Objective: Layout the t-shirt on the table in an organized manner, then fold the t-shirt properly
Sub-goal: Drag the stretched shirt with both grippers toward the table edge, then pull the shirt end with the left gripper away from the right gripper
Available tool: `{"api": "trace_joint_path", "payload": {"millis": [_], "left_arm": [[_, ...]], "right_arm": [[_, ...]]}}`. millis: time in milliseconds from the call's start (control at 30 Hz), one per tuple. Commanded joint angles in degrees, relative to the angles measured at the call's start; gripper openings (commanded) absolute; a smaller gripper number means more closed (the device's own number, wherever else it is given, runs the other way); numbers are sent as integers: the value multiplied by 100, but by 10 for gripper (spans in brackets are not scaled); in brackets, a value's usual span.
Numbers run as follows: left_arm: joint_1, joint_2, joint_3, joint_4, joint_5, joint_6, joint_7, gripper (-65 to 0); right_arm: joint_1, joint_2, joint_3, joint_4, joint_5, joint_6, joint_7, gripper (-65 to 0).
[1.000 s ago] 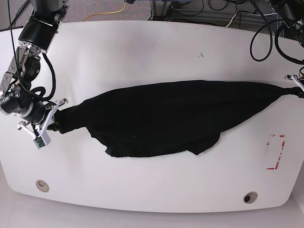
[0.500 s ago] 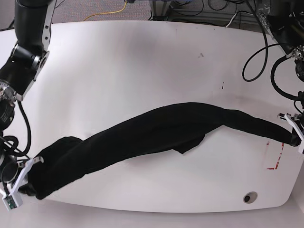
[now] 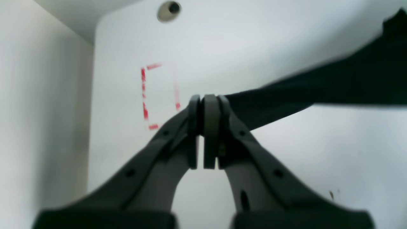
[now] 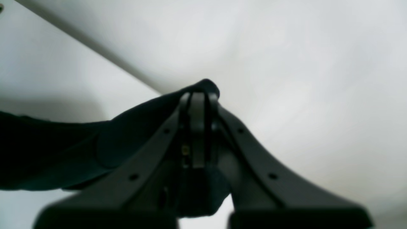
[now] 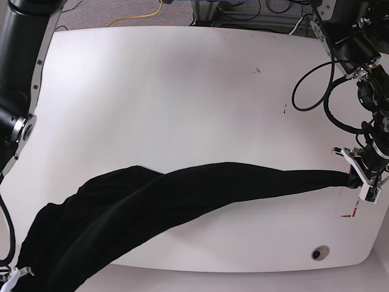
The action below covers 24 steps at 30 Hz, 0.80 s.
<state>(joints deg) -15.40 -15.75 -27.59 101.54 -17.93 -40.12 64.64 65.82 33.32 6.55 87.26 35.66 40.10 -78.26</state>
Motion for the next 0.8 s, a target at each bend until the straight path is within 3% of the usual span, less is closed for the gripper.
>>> {"api": "trace_joint_path", "payload": {"millis": [0,500,767], "left_arm": [[-109,111,47,101,-57,12,37,-650],[630,1131,997,93,-48,12,46,-650],[744,1122,953,93,-48,12,46,-650]], "right_arm": [[754,66,-237,-133,-10,-10,164,-650],[898,-453,-1107,-915,-19,-10,358,-650],[898,-453,-1310,-915,-19,-10,490,-650]]}}
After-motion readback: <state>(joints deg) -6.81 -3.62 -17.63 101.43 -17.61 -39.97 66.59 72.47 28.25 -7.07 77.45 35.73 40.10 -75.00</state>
